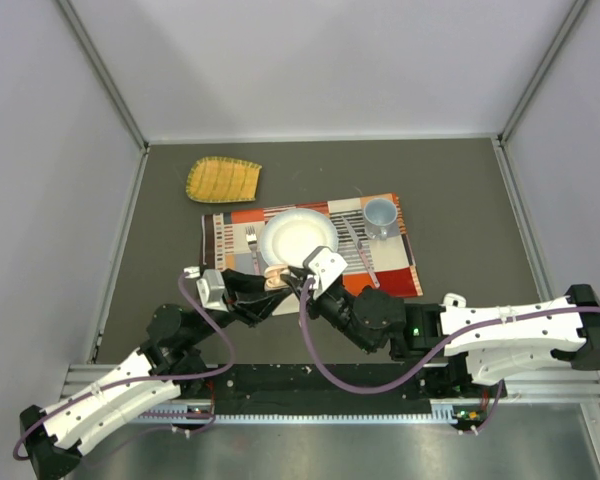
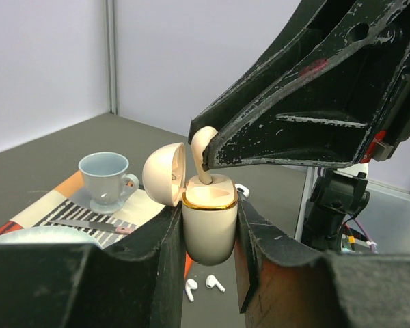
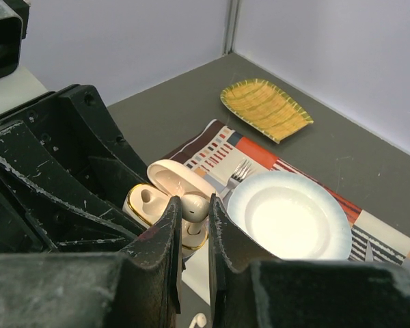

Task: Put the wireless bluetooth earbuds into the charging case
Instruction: Insert the right earbud into the right side groove of the charging case.

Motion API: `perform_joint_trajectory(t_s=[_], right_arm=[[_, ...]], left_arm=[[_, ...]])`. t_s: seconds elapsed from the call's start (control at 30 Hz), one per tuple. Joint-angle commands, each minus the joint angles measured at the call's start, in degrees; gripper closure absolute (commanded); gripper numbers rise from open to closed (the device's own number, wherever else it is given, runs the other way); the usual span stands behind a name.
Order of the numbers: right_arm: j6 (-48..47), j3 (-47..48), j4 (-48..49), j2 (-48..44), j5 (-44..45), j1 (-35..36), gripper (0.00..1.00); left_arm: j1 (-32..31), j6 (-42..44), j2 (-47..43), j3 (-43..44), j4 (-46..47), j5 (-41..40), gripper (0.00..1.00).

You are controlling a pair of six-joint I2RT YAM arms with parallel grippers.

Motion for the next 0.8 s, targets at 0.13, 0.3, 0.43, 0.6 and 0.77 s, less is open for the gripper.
perform_joint_trajectory(t_s=[0.13, 0.3, 0.43, 0.6, 0.77], right_arm=[[-1.3, 0.5, -5.7, 0.6, -0.9, 0.8, 1.00], [2.0, 1.3, -6.9, 0.7, 1.0, 0.7, 1.00], [3.8, 1.7, -6.5, 0.3, 2.4, 0.7, 1.00], [6.3, 2.5, -8.9, 1.2, 2.2, 0.7, 1.00], [7.4, 3.5, -9.6, 1.9, 4.0, 0.8, 0.96]], left_arm=[[-0.1, 0.0, -1.0, 0.8, 6.8, -2.6, 1.00], [-0.1, 0.2, -0.9, 0.8, 7.0, -2.7, 1.00], [0.0, 0.4, -0.5, 0.7, 7.3, -2.5, 1.00], [-0.1, 0.3, -0.5, 0.5, 8.1, -2.1, 1.00], [-0.1, 0.4, -0.1, 0.6, 8.8, -1.3, 1.00]])
